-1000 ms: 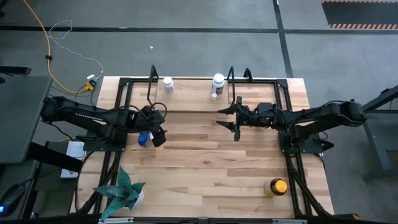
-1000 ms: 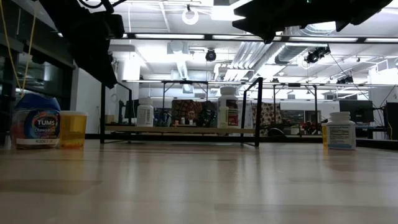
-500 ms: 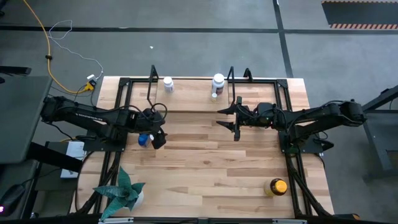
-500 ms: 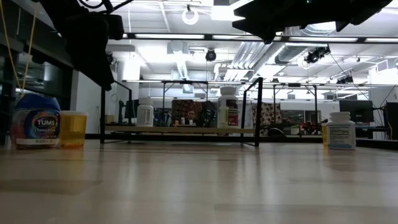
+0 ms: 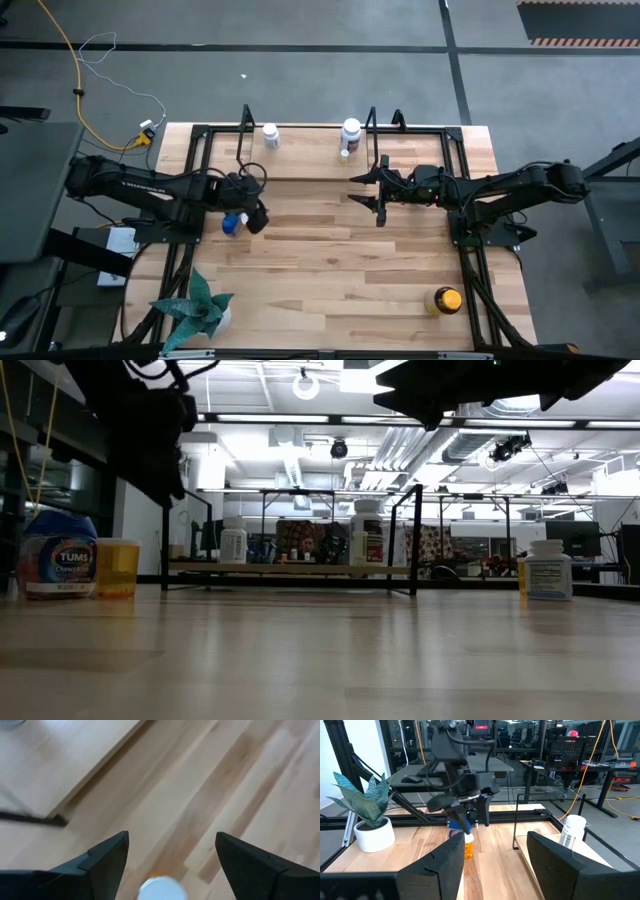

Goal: Pick and place medicine bottles onto shelf by color
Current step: Put the left orange pill bottle on the shelf

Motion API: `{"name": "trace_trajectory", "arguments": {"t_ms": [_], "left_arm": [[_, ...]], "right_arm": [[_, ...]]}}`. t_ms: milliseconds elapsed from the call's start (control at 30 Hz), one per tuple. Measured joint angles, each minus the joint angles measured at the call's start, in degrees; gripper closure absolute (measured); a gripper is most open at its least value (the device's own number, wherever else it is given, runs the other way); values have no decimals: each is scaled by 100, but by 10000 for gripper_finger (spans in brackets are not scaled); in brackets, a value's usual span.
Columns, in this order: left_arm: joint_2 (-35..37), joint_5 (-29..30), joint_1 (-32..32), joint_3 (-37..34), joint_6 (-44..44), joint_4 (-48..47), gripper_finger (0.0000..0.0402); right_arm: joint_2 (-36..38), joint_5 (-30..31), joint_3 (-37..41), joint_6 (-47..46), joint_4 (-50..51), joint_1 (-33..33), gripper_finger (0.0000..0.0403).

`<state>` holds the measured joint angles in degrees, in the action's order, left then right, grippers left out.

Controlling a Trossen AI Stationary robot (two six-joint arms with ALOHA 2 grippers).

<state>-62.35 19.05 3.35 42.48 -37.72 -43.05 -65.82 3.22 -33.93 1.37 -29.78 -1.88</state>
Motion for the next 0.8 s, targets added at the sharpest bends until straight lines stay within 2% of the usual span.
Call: {"name": "trace_trajectory", "arguments": {"t_ms": [167,600,800], "left_arm": [[-114,-1,175,-2,-422,-656,112],[-847,-894,457,-57,-411,-560,112],[-955,-1200,455,-59,-367,-583,112]], "right_arm": [[0,2,0,-3,-2,-1,197],[0,2,0,6,42,-2,197],[0,2,0,8,39,-1,197]]}}
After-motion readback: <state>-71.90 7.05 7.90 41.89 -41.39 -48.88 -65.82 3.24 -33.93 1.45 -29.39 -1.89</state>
